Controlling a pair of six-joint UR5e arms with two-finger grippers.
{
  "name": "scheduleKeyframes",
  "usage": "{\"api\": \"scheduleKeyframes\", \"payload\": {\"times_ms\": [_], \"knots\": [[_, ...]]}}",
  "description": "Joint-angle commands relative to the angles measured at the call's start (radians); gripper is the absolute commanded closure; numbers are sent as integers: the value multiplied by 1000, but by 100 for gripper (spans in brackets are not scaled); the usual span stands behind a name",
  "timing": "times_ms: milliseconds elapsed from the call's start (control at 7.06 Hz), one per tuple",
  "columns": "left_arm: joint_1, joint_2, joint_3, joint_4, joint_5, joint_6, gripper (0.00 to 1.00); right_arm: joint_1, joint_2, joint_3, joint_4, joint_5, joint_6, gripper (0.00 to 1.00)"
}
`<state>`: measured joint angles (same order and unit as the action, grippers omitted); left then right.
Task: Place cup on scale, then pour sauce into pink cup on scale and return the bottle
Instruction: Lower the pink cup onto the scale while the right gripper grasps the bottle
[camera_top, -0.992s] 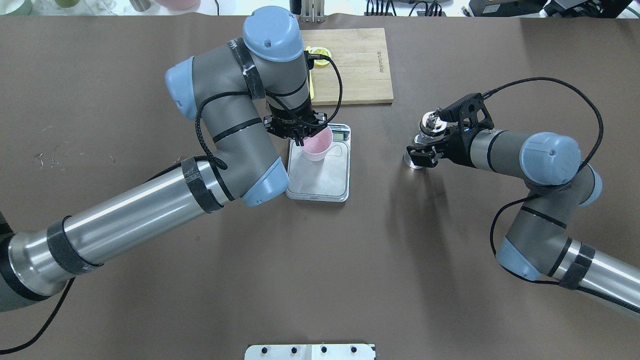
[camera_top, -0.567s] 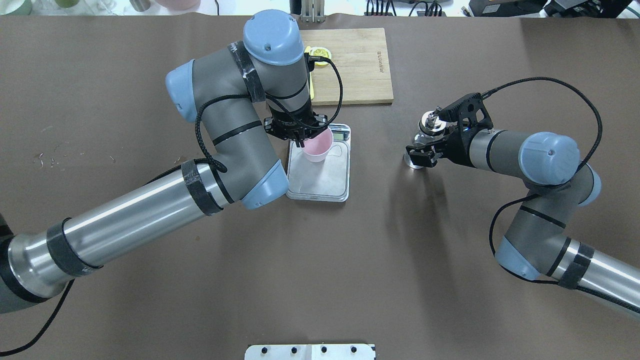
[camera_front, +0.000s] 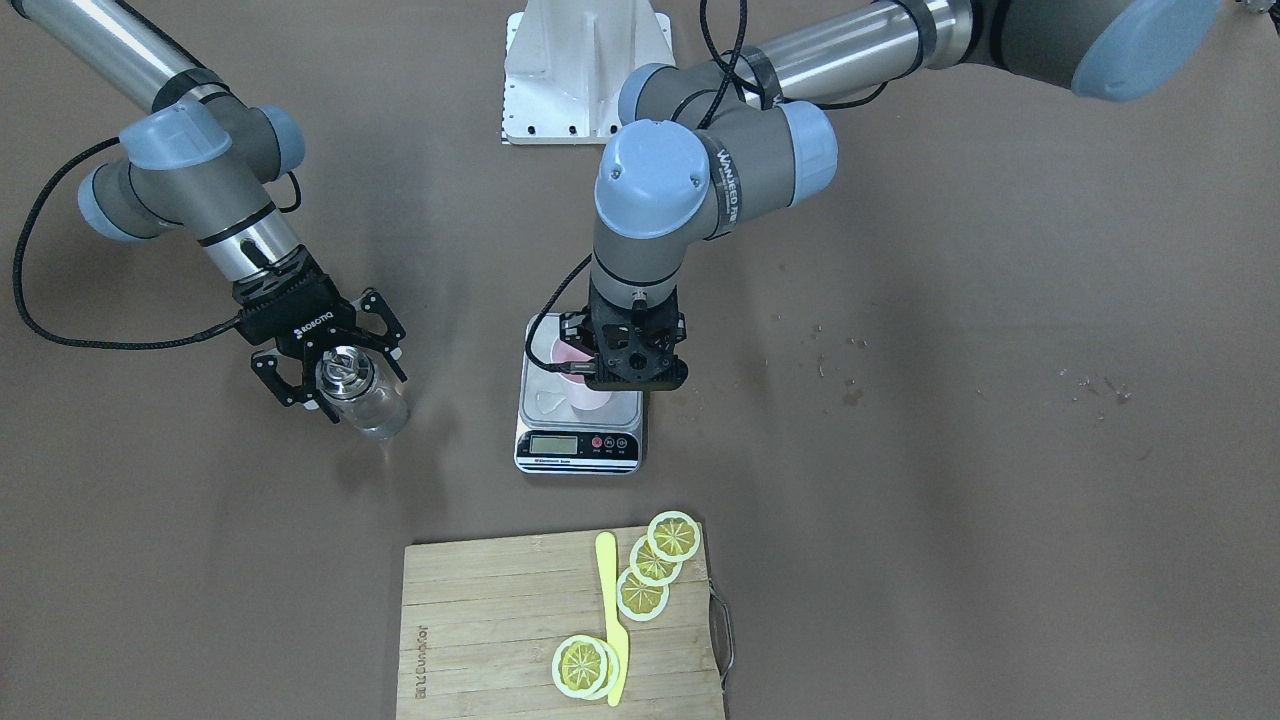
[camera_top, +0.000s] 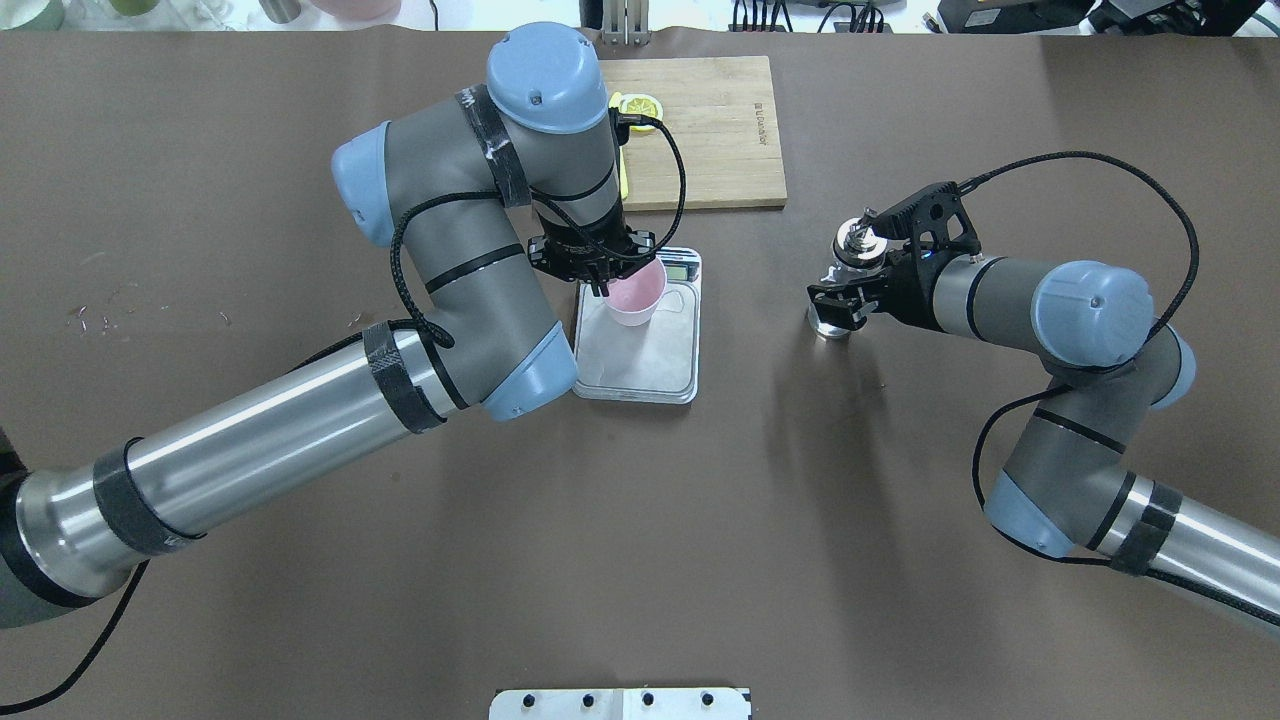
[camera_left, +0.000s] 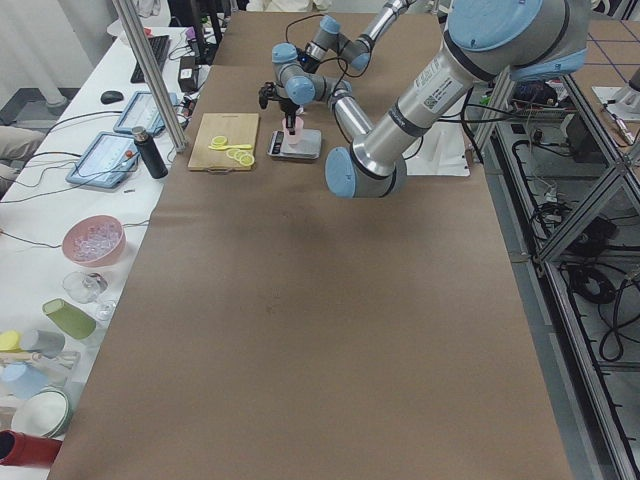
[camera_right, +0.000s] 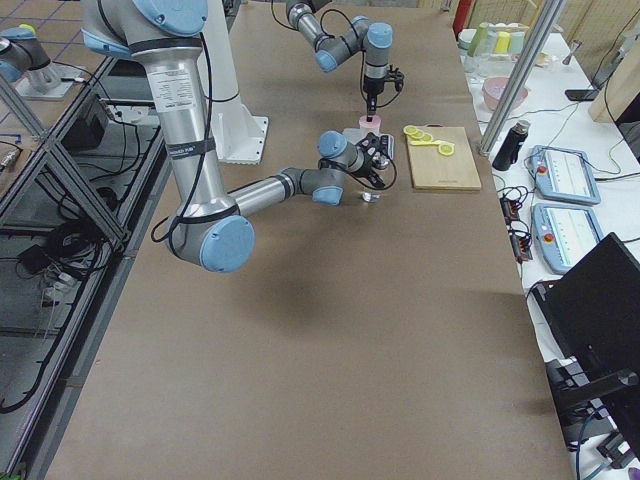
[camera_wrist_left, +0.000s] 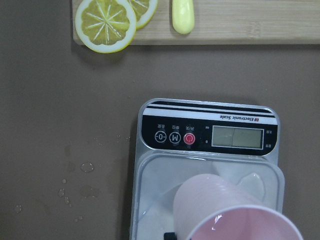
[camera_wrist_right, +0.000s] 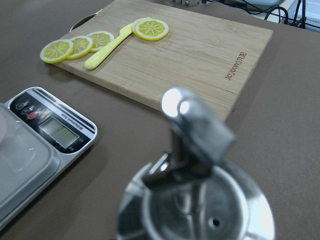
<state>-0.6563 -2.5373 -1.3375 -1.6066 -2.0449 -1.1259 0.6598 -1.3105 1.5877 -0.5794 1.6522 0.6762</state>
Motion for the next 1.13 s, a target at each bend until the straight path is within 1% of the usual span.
{"api": "scheduleKeyframes", "payload": {"times_ms": [0, 283, 425, 567, 708, 850, 992], "knots": [[3, 0, 0, 1, 0, 0, 100, 0, 1, -8, 1, 0, 6, 51], [4, 0, 0, -1, 0, 0, 100, 1, 1, -11, 1, 1, 10, 96], [4, 2, -2, -1, 0, 0, 62, 1, 2, -11, 0, 1, 13, 100], [4, 6, -3, -1, 0, 0, 41, 3, 7, -11, 0, 4, 13, 100], [4, 8, -5, -1, -1, 0, 33, 3, 14, -6, 0, 1, 19, 100], [3, 8, -14, -1, 0, 0, 16, 4, 14, -8, -2, 1, 28, 100], [1, 27, -58, 2, -3, 0, 3, 6, 22, -8, -11, 1, 29, 100]]}}
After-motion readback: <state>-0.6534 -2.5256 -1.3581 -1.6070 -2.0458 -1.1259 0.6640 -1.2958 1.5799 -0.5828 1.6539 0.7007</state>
